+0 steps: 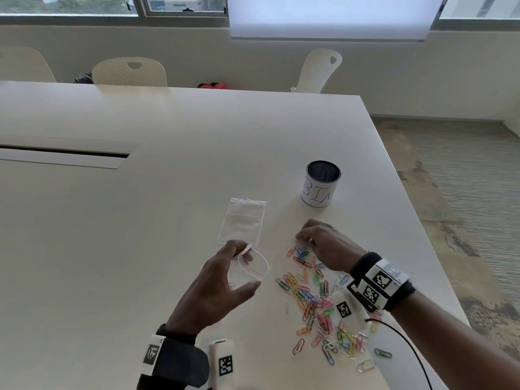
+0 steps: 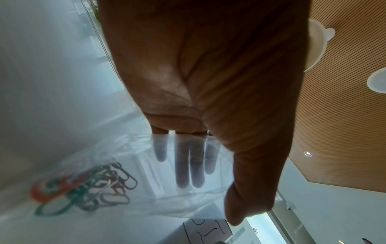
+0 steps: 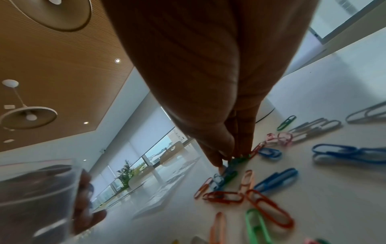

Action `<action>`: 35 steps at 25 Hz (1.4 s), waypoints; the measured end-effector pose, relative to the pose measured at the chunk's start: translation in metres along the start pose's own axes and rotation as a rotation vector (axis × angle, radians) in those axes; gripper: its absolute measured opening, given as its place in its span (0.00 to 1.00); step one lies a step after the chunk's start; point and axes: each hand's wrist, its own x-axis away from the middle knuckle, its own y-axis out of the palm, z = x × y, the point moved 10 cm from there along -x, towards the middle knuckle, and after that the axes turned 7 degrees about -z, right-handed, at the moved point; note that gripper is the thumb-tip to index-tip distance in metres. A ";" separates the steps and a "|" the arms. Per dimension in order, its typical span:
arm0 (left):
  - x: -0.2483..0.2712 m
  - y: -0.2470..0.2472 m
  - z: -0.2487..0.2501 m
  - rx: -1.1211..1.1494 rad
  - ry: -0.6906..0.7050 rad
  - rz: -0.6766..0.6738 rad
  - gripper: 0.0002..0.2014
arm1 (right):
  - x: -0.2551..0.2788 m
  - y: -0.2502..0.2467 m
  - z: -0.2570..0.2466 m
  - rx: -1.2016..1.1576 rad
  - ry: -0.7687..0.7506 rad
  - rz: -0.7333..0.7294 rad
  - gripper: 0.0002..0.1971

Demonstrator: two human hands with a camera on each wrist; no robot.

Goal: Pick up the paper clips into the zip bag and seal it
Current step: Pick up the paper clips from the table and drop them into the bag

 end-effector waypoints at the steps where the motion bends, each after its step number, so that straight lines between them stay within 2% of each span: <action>1: 0.000 0.000 0.000 0.001 0.000 0.001 0.24 | 0.003 0.004 -0.004 -0.008 -0.018 -0.040 0.17; 3: -0.001 0.000 -0.001 -0.004 0.000 0.007 0.24 | 0.008 0.007 -0.014 -0.024 -0.065 -0.095 0.17; 6: -0.001 0.002 -0.001 -0.018 0.003 0.010 0.24 | 0.014 0.005 -0.031 0.023 -0.162 -0.095 0.20; 10: 0.001 0.001 0.000 -0.016 -0.006 0.014 0.25 | 0.025 0.024 -0.034 0.153 -0.251 -0.239 0.24; 14: 0.001 -0.003 -0.001 0.002 -0.017 0.039 0.26 | 0.038 0.009 -0.024 0.142 -0.204 -0.233 0.15; 15: 0.000 -0.003 0.000 -0.007 -0.015 0.045 0.26 | 0.041 0.008 -0.021 0.173 -0.190 -0.226 0.20; 17: 0.000 -0.003 0.000 -0.017 -0.017 0.051 0.27 | 0.043 0.015 -0.016 0.269 -0.138 -0.250 0.37; 18: 0.000 -0.003 0.000 -0.017 -0.018 0.052 0.27 | 0.044 0.020 -0.015 0.291 -0.118 -0.257 0.40; 20: 0.000 -0.002 0.001 -0.021 -0.023 0.052 0.26 | 0.045 0.027 -0.019 0.235 -0.119 -0.226 0.35; 25: 0.001 0.001 0.002 -0.032 -0.033 0.067 0.26 | 0.050 0.035 -0.041 0.195 -0.233 -0.132 0.08; 31: 0.001 0.006 0.007 -0.046 -0.042 0.094 0.26 | 0.052 0.037 -0.056 0.283 -0.312 -0.050 0.09; 35: 0.005 0.008 0.009 -0.040 -0.048 0.107 0.25 | 0.050 0.034 -0.051 0.240 -0.286 -0.031 0.07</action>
